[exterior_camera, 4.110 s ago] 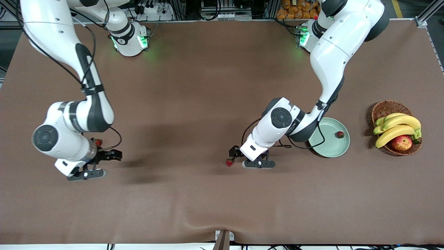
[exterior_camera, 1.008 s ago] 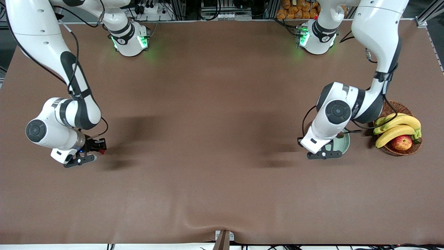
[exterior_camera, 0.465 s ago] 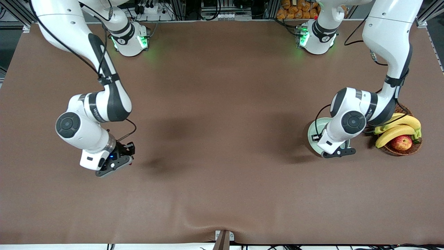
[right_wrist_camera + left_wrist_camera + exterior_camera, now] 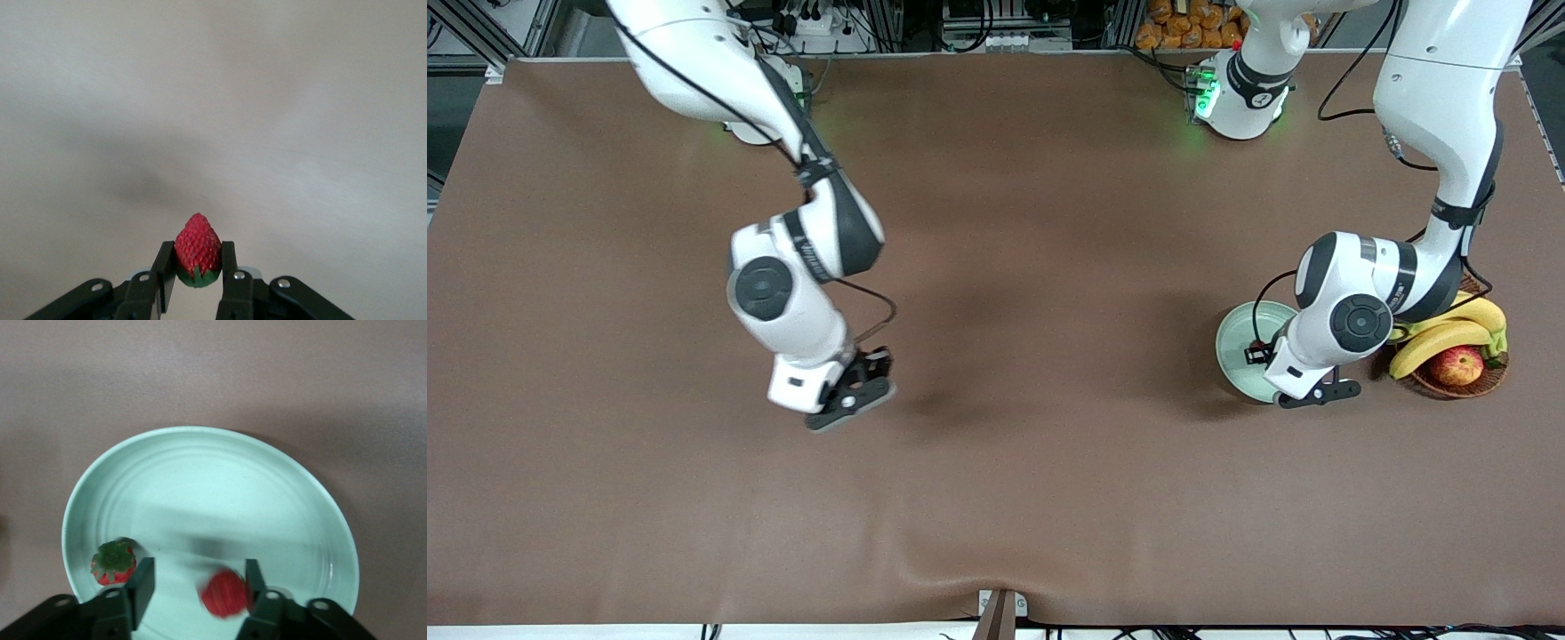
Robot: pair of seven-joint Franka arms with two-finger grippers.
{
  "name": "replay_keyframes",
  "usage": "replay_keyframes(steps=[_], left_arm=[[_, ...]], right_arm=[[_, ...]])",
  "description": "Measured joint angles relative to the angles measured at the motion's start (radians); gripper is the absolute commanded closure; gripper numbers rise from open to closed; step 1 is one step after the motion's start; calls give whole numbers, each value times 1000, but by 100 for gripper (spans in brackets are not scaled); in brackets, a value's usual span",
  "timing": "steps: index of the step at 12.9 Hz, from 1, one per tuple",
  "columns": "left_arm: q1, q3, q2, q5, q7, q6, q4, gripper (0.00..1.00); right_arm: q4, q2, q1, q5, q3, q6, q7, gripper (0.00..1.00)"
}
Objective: Collect all strawberries into plate
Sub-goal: 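Set the third strawberry mid-table with the right gripper while the left approaches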
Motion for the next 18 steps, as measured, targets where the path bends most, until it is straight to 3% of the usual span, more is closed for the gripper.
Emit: replay_keyframes(steps=[4, 8, 11, 12, 13, 18], left_arm=[[-1, -16, -32, 0, 0, -59, 25, 0], [-7, -77, -59, -2, -27, -104, 46, 0], [-15, -123, -55, -2, -124, -109, 46, 0], [-28, -134, -53, -2, -158, -110, 46, 0], [-46, -136, -52, -2, -187, -110, 46, 0], [-104, -138, -44, -2, -279, -110, 50, 0]], right_arm=[[96, 130, 89, 0, 17, 107, 161, 100], [175, 223, 107, 0, 94, 135, 258, 100], [233, 293, 158, 0, 103, 154, 335, 98], [242, 306, 169, 0, 103, 154, 352, 64], [247, 314, 177, 0, 103, 154, 368, 1], [276, 311, 182, -1, 96, 153, 391, 0]])
